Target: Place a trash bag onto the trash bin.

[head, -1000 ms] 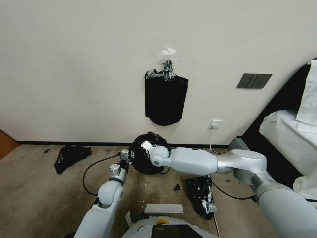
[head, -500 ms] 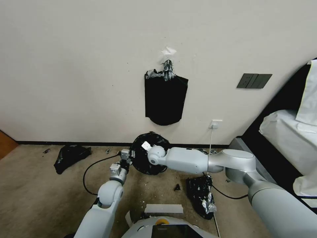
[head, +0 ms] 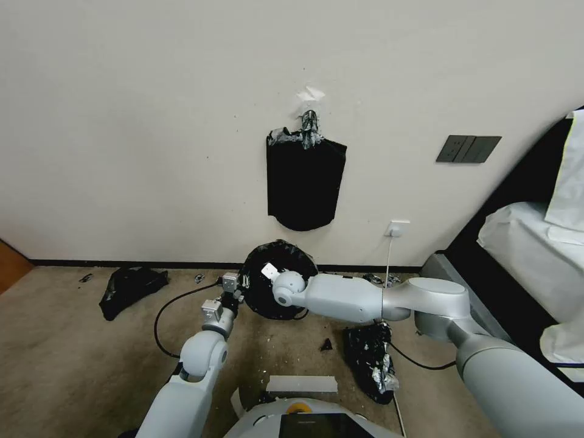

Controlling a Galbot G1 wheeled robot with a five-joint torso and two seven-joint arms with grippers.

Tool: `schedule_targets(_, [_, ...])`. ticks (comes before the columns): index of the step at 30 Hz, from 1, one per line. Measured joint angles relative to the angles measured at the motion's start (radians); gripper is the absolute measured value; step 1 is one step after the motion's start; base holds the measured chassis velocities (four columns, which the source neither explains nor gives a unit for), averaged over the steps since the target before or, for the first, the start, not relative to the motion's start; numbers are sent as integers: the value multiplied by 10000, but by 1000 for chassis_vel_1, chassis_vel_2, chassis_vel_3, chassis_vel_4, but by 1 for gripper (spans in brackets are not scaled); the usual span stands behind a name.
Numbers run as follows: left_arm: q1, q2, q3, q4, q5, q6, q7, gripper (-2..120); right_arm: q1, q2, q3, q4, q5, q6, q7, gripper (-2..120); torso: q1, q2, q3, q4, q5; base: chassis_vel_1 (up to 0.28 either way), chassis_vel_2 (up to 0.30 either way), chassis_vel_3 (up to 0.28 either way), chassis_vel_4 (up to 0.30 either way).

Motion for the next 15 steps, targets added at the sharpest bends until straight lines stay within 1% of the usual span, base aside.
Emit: schedule_targets(15, [46,20,17,-86,-217,57,9,1,-86,-39,38,-113,-152,5,-62,6,0,0,0,1,1,0,0,0,0])
